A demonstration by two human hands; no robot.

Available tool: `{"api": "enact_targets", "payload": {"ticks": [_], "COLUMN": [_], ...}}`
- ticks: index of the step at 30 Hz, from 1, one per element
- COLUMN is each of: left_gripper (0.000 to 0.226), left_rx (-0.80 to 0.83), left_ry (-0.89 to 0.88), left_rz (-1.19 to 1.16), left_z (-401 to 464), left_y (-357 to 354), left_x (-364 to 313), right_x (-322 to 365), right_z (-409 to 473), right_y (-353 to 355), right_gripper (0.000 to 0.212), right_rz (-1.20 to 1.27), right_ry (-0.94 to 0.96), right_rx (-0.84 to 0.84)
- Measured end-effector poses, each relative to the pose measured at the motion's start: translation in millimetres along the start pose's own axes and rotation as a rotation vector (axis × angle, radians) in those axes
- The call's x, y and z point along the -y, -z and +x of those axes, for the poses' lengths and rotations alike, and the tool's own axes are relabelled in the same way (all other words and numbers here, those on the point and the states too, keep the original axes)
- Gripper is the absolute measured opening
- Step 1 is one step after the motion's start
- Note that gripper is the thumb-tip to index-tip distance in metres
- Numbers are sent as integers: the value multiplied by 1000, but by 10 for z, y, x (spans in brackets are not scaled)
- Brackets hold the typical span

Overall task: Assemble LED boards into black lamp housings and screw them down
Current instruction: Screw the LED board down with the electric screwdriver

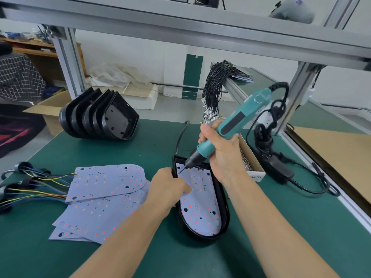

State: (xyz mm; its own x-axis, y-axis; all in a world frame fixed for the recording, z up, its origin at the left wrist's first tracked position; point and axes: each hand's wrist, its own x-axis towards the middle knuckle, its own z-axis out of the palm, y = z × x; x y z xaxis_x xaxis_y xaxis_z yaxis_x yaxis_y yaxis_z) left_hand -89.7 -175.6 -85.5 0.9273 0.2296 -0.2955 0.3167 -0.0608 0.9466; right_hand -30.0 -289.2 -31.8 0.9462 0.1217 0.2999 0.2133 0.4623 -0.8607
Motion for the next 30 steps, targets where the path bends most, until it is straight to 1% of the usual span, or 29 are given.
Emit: {"api": "enact_targets", "payload": {"ticks": [2,4,5,6,8,9,11,12,14,16,18,19,21,22,23,24,26,27,28,29,30], "left_gripper": [55,56,56,55,48,42,31,29,30,30,47,51,41,35,35,42,60,69,75,76,69], "left_rx": [7,17,20,22,28,27,14,9,2,-1,3,2,-4,-9,-10,-5,-2,-29,-97,-206,-315], "left_ry": [10,11,14,18,23,23,22,25,39,44,40,42,52,59,66,74,68,33,-37,-152,-320], "left_rz": [-23,-39,-39,-37,-29,-21,-2,5,17,10,-16,-26,-38,-39,-39,-37,-8,64,197,356,492], "left_z": [-12,-8,-9,-6,-6,-10,-11,-8,-5,-18,-23,-25,-39,-52,-71,-85,-113,-130,-131,-102,-68], "left_y": [3,8,10,9,12,12,16,17,23,23,13,15,13,14,17,23,28,36,47,53,33], "left_x": [-8,-9,-10,-8,0,-1,3,8,8,-3,-3,0,-2,-5,-5,3,1,-23,-47,-80,-157], "right_x": [19,56,70,77,88,84,85,92,115,128,140,156,244,306,371,434,555,613,672,728,775], "right_z": [14,5,5,8,4,-3,-11,-8,4,11,16,24,46,58,61,58,34,18,-6,-27,-49], "right_y": [-14,1,18,37,59,64,98,125,164,167,158,162,224,270,328,396,547,623,700,772,838], "right_gripper": [32,48,51,44,23,19,17,19,25,29,33,39,48,47,43,41,43,46,48,49,47], "right_rz": [-13,19,42,58,48,34,26,26,2,7,96,176,359,427,470,495,511,507,501,498,503], "right_ry": [-30,-88,-105,-113,-108,-102,-106,-115,-143,-172,-158,-141,-100,-82,-63,-43,0,19,39,58,75], "right_rx": [90,177,198,210,226,239,301,347,447,491,447,398,278,223,173,129,53,12,-36,-92,-158]}}
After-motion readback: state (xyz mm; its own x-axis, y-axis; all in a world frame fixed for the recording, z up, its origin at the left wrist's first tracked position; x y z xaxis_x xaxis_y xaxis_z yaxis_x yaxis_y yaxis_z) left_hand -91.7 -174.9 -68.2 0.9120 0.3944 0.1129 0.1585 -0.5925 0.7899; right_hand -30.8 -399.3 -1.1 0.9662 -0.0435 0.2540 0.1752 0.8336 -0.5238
